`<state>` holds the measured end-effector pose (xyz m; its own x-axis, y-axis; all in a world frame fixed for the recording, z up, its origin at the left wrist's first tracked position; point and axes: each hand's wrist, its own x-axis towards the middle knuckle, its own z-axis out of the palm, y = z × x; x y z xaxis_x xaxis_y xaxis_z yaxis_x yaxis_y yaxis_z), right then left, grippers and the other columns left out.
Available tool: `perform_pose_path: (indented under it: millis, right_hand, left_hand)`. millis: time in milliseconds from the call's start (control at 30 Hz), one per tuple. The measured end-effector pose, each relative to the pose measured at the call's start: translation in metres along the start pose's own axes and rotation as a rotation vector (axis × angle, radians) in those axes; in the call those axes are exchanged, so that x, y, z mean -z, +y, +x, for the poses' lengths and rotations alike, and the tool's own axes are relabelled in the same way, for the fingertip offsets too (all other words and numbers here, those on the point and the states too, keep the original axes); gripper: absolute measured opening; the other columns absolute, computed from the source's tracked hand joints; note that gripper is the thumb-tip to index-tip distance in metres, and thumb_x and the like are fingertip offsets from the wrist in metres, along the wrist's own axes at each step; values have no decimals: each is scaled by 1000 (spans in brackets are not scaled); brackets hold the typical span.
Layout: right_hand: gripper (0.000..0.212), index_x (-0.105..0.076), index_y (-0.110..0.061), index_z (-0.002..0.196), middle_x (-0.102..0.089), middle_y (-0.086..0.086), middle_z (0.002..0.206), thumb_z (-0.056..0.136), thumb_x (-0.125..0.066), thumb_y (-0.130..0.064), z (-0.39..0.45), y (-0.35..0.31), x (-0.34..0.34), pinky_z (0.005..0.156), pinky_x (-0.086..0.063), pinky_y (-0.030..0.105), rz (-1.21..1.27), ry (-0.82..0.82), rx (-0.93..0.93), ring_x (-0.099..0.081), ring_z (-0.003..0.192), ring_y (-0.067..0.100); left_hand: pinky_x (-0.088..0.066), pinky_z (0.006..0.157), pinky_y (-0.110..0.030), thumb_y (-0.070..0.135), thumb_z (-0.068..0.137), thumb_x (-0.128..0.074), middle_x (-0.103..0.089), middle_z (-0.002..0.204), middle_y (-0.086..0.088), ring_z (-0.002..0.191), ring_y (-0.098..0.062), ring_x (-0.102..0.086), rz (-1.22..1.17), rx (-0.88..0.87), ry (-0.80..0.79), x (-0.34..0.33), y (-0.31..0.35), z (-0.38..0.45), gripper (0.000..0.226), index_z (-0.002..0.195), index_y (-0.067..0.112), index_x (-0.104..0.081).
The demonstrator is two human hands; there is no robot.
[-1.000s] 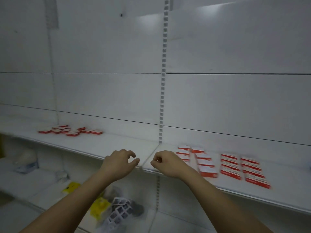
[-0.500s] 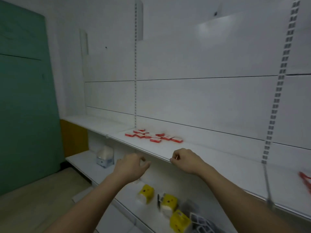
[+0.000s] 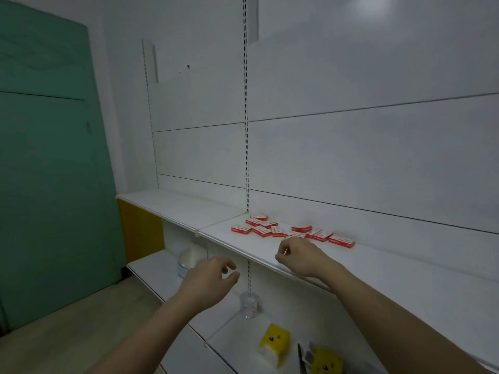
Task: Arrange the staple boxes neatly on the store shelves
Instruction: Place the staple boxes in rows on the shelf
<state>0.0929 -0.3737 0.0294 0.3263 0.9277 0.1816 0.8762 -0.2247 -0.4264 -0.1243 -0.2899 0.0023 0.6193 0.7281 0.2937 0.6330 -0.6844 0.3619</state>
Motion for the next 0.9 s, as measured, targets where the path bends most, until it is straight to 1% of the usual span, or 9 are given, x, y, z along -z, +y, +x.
perform_pose_path:
  millis: [167, 300, 400, 467, 567, 700, 767, 833, 900]
  right_hand:
    - [21, -68, -12, 98, -63, -1, 98, 92, -55, -28, 88, 12, -25, 77, -47, 30, 151, -16, -6, -58, 85, 16]
    - [19, -68, -12, 96, -66, 3, 102, 90, -55, -25, 143, 25, -35, 82, -52, 36, 189, 16, -45, -61, 91, 20]
    - [17, -66, -14, 99, -64, 2, 103, 91, -56, -24, 171, 33, -39, 81, -51, 34, 171, 46, -107, -60, 91, 19]
    - [15, -63, -15, 103, -62, 2, 104, 91, -58, -23, 188, 38, -43, 81, -51, 33, 161, 60, -157, -59, 90, 18]
    - [24, -58, -15, 109, -59, 4, 109, 89, -62, -26, 206, 37, -52, 80, -51, 34, 131, 26, -212, -58, 87, 20]
    - [36, -57, -11, 113, -58, 6, 112, 86, -66, -33, 225, 29, -68, 82, -48, 33, -6, 60, -234, -57, 95, 21]
    - [37, -57, -11, 113, -58, 6, 111, 85, -67, -33, 234, 23, -74, 78, -46, 31, -46, 70, -265, -56, 92, 20]
    - [34, -56, -12, 111, -58, 6, 110, 84, -66, -29, 242, 18, -80, 73, -46, 29, -82, 73, -323, -55, 86, 19]
    - [29, -55, -12, 108, -60, 7, 106, 84, -65, -24, 250, 14, -84, 68, -54, 34, -78, 88, -401, -60, 80, 22]
  left_hand:
    - [-51, 87, -34, 48, 91, -51, -62, 112, 10, 98, -8, -56, 31, 1, -103, -11, -39, 83, 34, 118, 31, -61]
    - [-52, 88, -39, 53, 87, -48, -63, 107, 16, 94, -8, -59, -8, 40, -106, -17, -69, 145, 32, 112, 37, -62]
    - [-52, 85, -31, 42, 92, -52, -63, 108, 12, 95, -8, -58, -53, 30, -142, -27, -83, 177, 26, 114, 33, -62]
    - [-50, 85, -28, 37, 93, -54, -62, 108, 11, 95, -8, -57, -78, 3, -139, -32, -92, 197, 24, 115, 31, -62]
    - [-50, 83, -27, 32, 92, -57, -62, 107, 11, 95, -8, -58, -155, -24, -139, -37, -107, 231, 22, 114, 31, -62]
    - [-47, 83, -23, 29, 90, -63, -58, 116, 8, 99, -10, -55, -189, -101, -179, -54, -124, 272, 34, 123, 29, -58]
    - [-45, 88, -24, 31, 87, -65, -54, 122, 6, 102, -10, -53, -188, -147, -211, -65, -131, 293, 43, 129, 27, -54]
    - [-43, 93, -27, 38, 84, -67, -52, 126, 4, 106, -12, -50, -157, -211, -248, -76, -139, 312, 53, 133, 27, -51]
    - [-42, 97, -30, 46, 83, -67, -51, 125, 4, 110, -14, -47, -120, -298, -318, -83, -148, 330, 57, 135, 30, -49]
